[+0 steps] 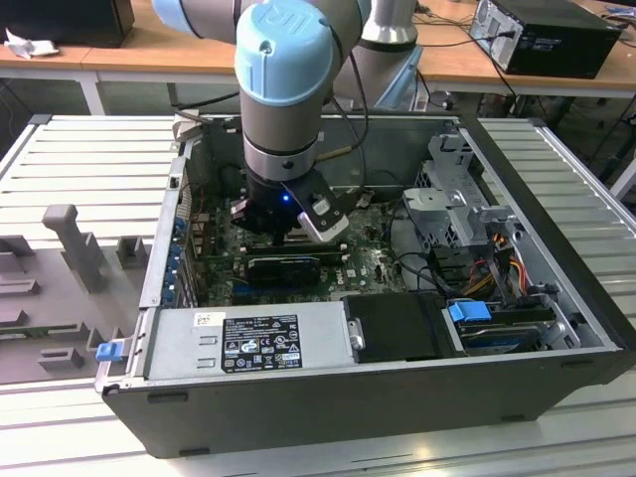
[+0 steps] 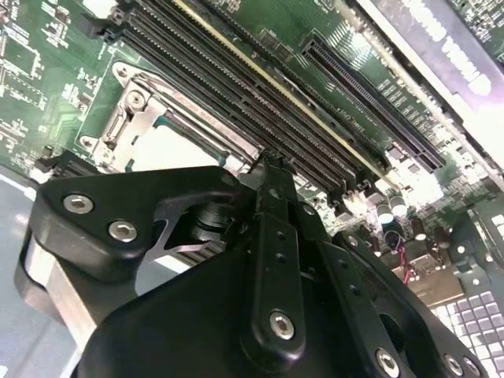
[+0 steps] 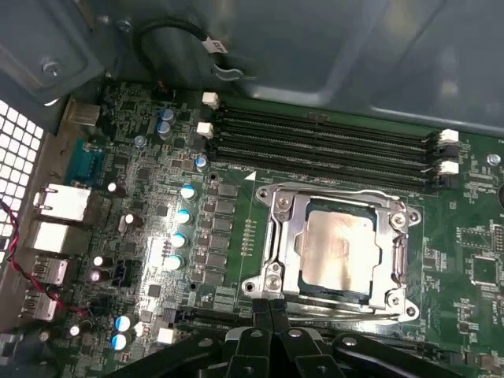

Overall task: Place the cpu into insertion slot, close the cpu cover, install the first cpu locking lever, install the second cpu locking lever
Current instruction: 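Install the second cpu locking lever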

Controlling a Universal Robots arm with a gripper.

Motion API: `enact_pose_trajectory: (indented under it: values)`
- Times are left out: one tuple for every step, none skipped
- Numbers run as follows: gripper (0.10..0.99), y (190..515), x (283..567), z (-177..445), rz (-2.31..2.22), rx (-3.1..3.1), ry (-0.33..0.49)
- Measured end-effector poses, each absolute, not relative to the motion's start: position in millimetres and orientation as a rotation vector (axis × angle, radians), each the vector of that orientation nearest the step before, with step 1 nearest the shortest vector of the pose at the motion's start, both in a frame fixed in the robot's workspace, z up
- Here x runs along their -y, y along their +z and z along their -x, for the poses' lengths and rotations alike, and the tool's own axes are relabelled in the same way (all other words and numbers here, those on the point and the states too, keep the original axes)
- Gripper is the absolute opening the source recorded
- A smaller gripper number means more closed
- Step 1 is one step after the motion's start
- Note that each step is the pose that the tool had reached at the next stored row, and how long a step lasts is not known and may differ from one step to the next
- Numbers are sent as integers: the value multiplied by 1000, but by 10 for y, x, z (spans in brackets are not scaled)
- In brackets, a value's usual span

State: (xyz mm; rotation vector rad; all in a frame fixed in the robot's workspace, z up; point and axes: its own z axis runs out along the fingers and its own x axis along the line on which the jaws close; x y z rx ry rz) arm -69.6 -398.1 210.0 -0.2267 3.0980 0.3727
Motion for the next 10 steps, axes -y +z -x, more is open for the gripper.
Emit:
enact_pose_trajectory:
  values:
    - [106, 2090, 3982, 698, 227, -3097, 378]
    - [106, 2067, 3982, 699, 227, -3096, 386]
    - [106, 2046, 3988, 709, 227, -3093, 403]
    - [106, 2039, 3997, 729, 228, -3089, 422]
    - [106, 2029, 4006, 748, 230, -3085, 444]
    - [106, 2023, 4009, 755, 230, -3084, 452]
    - [106, 2015, 4012, 759, 230, -3083, 457]
    - [106, 2001, 4014, 762, 230, -3082, 461]
    - [106, 1993, 4015, 764, 230, -3081, 464]
    - [106, 1988, 4015, 765, 230, -3081, 467]
